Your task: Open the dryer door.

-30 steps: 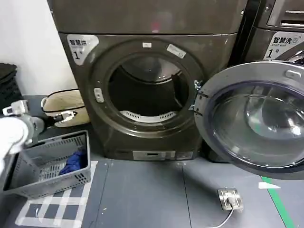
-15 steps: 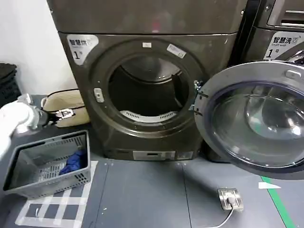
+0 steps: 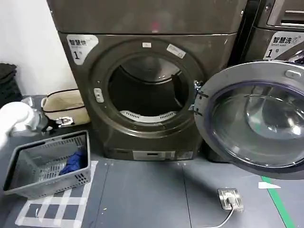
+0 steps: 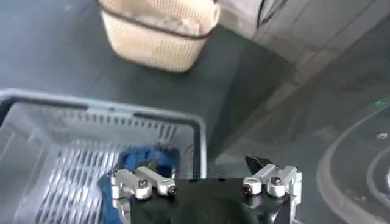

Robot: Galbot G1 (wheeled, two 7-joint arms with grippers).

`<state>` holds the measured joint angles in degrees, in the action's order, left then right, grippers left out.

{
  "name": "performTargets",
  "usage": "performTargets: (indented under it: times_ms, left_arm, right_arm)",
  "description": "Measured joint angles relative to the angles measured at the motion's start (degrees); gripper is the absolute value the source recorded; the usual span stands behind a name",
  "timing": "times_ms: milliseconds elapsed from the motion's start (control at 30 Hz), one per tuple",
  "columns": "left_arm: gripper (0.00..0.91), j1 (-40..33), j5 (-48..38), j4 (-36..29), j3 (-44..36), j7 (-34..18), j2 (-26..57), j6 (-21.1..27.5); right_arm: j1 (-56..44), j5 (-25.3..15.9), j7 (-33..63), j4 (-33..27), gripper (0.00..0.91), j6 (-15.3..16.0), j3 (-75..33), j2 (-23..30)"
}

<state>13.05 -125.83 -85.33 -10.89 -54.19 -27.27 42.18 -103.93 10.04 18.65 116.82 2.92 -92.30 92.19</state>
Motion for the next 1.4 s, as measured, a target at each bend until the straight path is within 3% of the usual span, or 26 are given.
performTargets:
  times_ms: [333,633,1400]
  left_arm:
    - [0.907,5.53,-7.91,1.04,6.31,-3.72,2.88,0.00]
    - [0.907,10.89,-11.00,1.33,12.89,-5.61,4.91,0.01]
    - [0.907,11.70,-13.18,4.42,14.98,-7.50,4.79,0.01]
  right_arm:
    - [-0.46,0.36,-0.15,0.14,0.907,-0.09,0.32,0.00]
    - [-0.95,3.59,-1.61,0.33,0.907,-0.81,0.44,0.00]
    - [-1.05,7.15,-2.07,-0.15,0.907,-2.08,-1.25,0.00]
